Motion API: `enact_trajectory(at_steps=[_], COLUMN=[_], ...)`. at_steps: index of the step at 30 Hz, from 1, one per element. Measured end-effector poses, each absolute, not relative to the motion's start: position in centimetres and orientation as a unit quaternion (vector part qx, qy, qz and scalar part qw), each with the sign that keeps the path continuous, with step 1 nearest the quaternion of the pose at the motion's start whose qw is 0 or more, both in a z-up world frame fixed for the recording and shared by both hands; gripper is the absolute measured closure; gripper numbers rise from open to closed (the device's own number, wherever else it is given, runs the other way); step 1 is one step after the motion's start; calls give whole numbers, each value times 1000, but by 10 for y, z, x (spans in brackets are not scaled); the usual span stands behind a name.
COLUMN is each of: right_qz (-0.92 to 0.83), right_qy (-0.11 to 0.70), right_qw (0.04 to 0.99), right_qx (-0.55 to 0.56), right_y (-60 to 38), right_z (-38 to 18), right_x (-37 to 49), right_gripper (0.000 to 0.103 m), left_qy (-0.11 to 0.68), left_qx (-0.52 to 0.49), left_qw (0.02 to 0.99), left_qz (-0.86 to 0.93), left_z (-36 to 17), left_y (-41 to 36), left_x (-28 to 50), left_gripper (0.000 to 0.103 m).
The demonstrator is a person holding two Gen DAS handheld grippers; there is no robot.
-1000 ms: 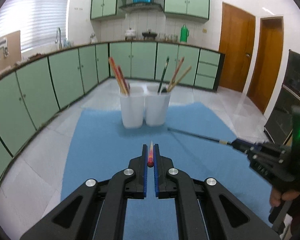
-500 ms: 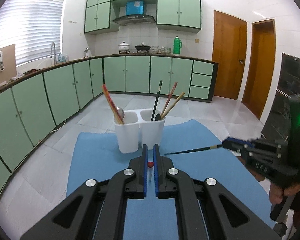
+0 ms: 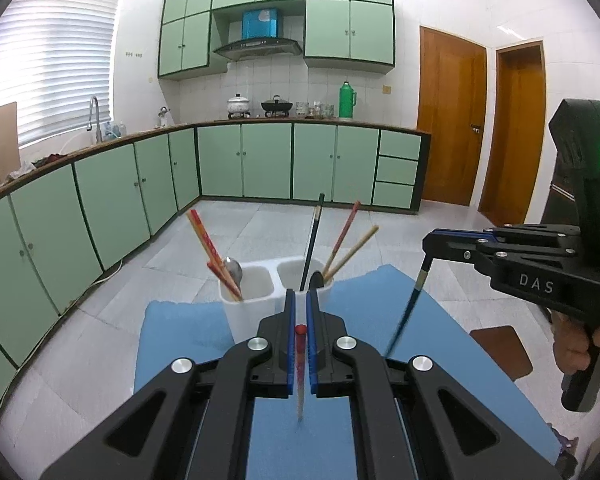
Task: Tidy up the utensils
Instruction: 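Lift both chopsticks and carry them above the white holder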
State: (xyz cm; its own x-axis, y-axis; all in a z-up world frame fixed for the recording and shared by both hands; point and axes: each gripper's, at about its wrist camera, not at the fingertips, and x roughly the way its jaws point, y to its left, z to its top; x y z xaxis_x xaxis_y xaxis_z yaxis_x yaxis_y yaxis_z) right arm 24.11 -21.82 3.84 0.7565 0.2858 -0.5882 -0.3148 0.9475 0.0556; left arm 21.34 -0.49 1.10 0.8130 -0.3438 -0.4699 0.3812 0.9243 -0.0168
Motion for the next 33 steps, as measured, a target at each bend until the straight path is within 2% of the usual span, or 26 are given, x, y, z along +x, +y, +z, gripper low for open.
enact_trajectory(at_steps=[15,23,33], right_qz=[185,185,181], right_qy=[271,234,200], right_qw=[944,954,963], right_qx=[-44,-40,-5], right_y=[-202,-196,-200], right_z=[97,140,153], right_x=[268,301,358], right_gripper=[97,98,98], left_qy=[179,123,102], left_qx=[41,45,26], left_qw=[962,973,979], left_qz=[-200,-192,-176], left_z=[70,115,117], left_y=[-4,-11,-14], left_x=[229,259,319], left_gripper=[98,98,98])
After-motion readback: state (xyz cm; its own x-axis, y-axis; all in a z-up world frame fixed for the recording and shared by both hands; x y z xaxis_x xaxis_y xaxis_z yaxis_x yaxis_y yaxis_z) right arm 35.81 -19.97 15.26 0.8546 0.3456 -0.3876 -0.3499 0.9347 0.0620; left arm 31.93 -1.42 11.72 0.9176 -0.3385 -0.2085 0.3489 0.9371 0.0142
